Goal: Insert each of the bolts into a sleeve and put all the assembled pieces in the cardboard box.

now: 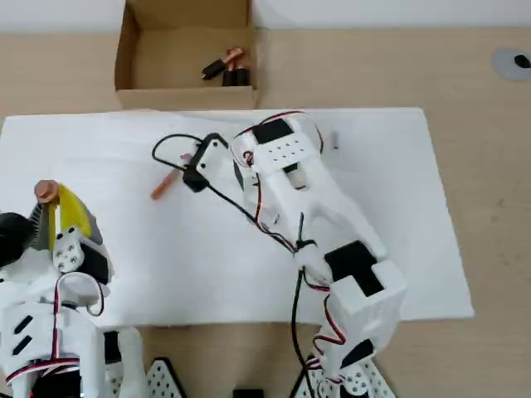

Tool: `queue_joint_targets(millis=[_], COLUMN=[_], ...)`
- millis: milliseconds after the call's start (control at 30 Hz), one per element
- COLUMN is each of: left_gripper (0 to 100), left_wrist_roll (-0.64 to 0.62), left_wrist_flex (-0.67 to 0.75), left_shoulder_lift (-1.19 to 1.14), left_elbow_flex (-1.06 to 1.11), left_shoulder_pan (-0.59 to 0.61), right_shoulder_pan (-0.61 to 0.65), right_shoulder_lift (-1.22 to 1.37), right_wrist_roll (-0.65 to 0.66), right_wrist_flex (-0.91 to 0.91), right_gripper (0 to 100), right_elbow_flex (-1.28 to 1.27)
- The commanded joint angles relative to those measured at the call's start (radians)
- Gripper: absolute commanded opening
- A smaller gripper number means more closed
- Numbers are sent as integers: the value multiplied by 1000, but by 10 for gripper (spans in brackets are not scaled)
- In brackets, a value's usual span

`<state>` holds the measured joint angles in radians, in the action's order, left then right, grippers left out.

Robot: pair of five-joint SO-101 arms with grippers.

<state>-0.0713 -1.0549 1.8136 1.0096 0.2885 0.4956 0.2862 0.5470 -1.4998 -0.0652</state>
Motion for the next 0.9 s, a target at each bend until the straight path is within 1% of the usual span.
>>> queue_joint_targets(millis=[0,233,433,567,633,733,767,800,867], left_gripper=[5,5,5,5,5,4,4,4,4], left_wrist_roll=[-6,-6,-6,-6,-6,-6,-6,-6,-5], left_wrist_flex=[21,20,20,20,20,20,20,20,20], left_shoulder_lift=[7,7,8,8,8,8,8,8,8], left_elbow_flex=[2,2,2,2,2,0,0,0,2], left_shoulder_pan=[-18,-14,-12,-12,-12,-12,-12,-12,-12], right_shoulder_pan=[-18,-19,-19,-24,-19,-21,-25,-27,-33], right_shoulder_lift=[-71,-64,35,93,107,110,108,108,108], right_wrist_roll=[11,12,12,12,12,5,5,5,5], right_wrist_flex=[41,186,209,262,264,258,258,256,241], right_gripper=[199,198,198,194,154,29,3,19,8], right_elbow_flex=[-24,-122,-124,-124,-124,-124,-124,-124,-114])
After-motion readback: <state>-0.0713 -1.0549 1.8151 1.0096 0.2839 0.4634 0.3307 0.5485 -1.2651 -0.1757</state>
